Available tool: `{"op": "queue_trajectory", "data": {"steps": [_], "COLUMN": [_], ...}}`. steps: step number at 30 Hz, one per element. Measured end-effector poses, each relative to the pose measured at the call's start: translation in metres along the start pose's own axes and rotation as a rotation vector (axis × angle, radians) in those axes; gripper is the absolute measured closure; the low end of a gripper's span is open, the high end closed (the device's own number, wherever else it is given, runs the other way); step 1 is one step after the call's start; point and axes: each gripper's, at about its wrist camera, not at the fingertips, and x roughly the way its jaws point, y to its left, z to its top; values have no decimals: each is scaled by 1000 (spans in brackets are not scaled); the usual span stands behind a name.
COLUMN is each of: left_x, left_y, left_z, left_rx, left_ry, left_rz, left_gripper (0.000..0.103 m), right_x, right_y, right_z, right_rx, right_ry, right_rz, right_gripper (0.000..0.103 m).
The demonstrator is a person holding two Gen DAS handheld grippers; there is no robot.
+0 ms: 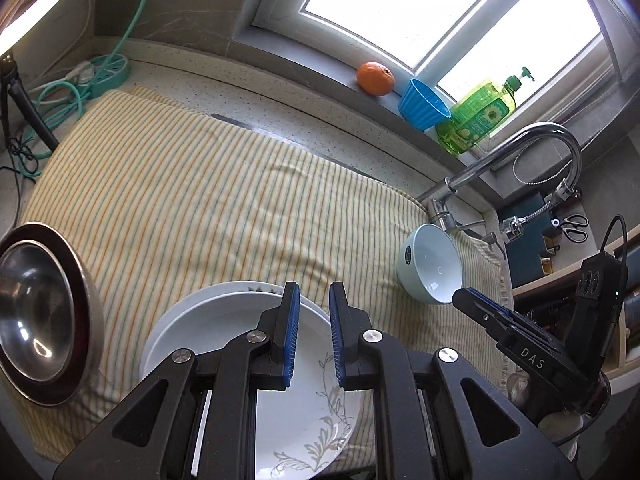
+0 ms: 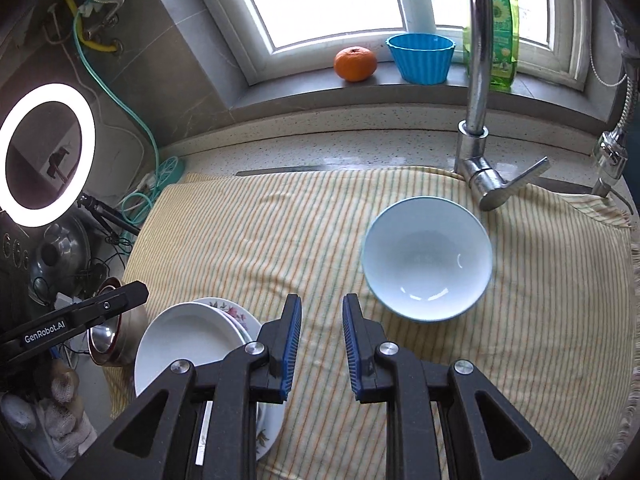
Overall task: Organize plates and bowls
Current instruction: 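Move both tools to the rim of the white ceramic bowl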
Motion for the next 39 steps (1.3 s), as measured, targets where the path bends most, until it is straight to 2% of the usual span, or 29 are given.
{"op": "queue_trajectory", "data": {"steps": [8,17,28,39], "left_x": [40,81,119,146], "left_y": [-42,-77,-104,-110], "left_z": [2,8,12,15], "left_rx": [47,73,108,114], "left_ry": [55,90,125,151], "left_rz": [-22,-40,-38,-4], "left_gripper": [91,91,91,91], "right_x": [-3,7,30,46], "right_y": [-60,-103,-124,-139], "right_z": [6,19,28,31], "right_rx": [71,103,107,148], "right_ry": [-6,3,46,84], "right_rz": [-44,-62,-49,-12], "right_gripper": [84,84,84,84]}}
